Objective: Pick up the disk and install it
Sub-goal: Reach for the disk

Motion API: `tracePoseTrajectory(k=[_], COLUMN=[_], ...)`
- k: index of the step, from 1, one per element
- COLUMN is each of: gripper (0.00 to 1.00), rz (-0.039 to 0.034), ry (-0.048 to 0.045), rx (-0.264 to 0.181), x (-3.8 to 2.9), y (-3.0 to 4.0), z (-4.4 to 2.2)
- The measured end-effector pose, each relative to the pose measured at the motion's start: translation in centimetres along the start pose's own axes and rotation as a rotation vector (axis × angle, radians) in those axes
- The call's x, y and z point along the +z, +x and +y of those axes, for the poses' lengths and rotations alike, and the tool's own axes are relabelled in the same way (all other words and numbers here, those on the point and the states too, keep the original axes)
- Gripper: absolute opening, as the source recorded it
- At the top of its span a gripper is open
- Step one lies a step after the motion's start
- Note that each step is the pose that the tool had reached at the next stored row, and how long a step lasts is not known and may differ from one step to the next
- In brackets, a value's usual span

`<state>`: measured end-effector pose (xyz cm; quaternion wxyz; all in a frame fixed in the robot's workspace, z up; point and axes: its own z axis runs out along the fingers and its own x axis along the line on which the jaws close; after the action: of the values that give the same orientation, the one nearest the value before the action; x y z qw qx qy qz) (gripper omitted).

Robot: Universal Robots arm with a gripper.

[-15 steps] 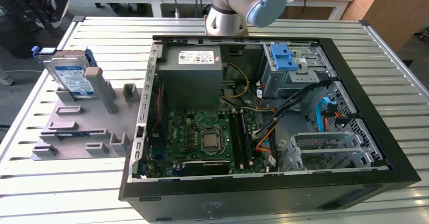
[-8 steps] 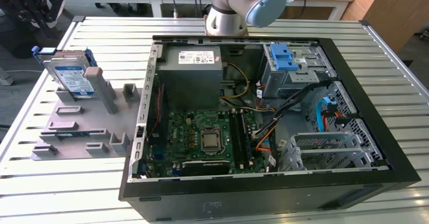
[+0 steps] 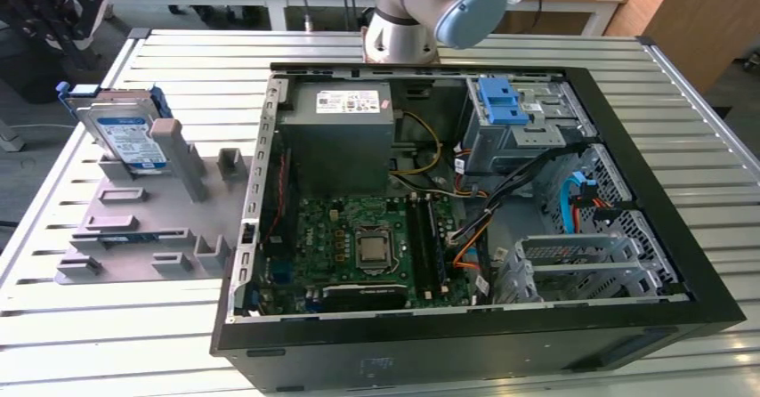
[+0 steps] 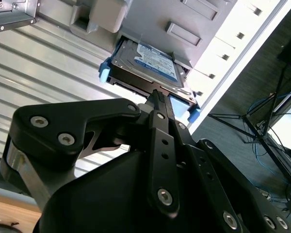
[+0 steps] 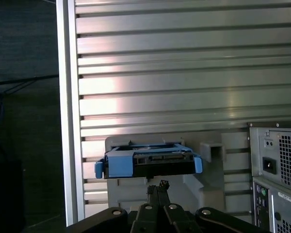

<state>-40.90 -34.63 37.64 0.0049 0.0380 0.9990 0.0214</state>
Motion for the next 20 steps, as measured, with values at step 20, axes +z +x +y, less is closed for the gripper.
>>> tracePoseTrajectory(k=[20], gripper=[0.11], rz=[-0.0001], ry=[-0.0001], rx=[0.000], x=[0.10], y=[1.47], z=[-0.12])
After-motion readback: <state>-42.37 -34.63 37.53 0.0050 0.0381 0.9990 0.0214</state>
